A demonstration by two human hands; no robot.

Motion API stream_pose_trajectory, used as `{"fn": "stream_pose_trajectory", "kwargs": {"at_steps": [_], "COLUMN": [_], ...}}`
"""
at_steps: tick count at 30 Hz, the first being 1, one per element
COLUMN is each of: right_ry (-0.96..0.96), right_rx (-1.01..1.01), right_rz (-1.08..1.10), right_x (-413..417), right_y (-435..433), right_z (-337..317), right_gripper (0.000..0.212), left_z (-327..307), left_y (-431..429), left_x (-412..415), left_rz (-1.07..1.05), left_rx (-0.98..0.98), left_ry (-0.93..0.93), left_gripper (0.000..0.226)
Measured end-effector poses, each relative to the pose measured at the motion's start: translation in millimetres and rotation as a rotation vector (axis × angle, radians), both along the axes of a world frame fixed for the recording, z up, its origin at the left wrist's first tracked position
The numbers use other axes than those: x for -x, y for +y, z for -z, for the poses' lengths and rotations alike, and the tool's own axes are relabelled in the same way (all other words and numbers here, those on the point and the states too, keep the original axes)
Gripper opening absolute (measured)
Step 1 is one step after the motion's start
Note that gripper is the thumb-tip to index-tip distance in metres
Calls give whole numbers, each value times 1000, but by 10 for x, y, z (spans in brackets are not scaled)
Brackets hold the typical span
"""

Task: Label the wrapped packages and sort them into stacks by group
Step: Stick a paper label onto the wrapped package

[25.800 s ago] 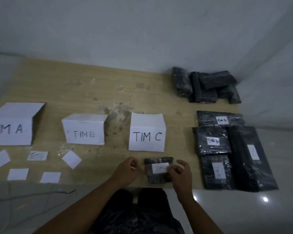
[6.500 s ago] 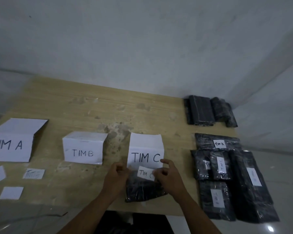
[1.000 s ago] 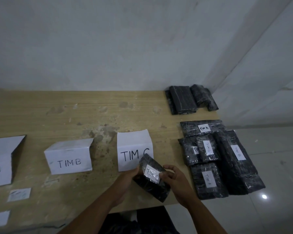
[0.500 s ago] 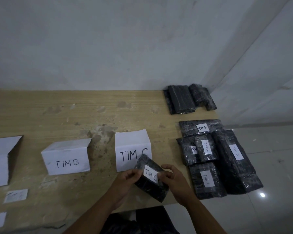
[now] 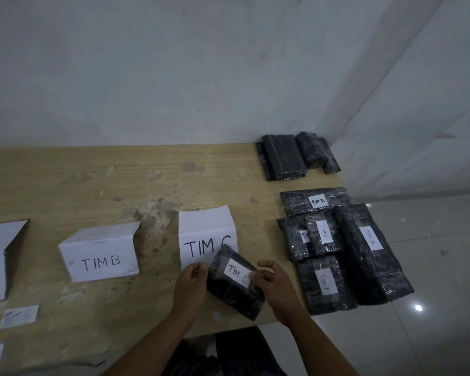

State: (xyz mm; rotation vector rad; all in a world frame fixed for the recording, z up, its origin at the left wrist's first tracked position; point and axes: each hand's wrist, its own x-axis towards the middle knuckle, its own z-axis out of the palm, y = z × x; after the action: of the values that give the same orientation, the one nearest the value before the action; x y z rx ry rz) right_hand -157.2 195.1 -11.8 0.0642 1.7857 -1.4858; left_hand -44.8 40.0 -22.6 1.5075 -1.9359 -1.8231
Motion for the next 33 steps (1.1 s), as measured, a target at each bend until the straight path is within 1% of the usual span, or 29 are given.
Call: {"fn": "stream_pose_trajectory", "kwargs": {"at_steps": [3,7,11,13,16,20,24,26,29,33], "right_ry": [-8,2,35,50,74,95,143,188,255,319], "right_rx": [-14,-59,-134,-158,-188,-222,-264,-305,-346,-383], "right_rz": [-23,-45,-76,-122,-168,-186,-199,-221,-239,-252], "right_x": [-6,-8,-17,-24,-27,-17,-39,-46,-51,-88], "right_y": [18,19,14,7,-9,-21,-56,-60,-23,57], "right_z": [9,7,13,25,28,55,59,58,102,136], "right_gripper": [26,29,31,33,35,36,35,35,37,42], "left_z": [-37,-38,25,33,-7,-61,-14,81,223,248], "left_y": [-14,-7,8,30,62,83,81,72,68,78], "left_x": [89,46,-55,-95,-122,-103,-130,-162,-199,-195], "left_rz": [177,233,242,222,199,175,187,210,213,167], "left_rx": [73,148,30,-11,-19,-54,-52,-53,-128,-215], "left_ry": [-48,-82,-138,-118,-74,0,-3,-47,-105,-78], "left_gripper": [33,31,39,36,28,27,15,20,40,47]}}
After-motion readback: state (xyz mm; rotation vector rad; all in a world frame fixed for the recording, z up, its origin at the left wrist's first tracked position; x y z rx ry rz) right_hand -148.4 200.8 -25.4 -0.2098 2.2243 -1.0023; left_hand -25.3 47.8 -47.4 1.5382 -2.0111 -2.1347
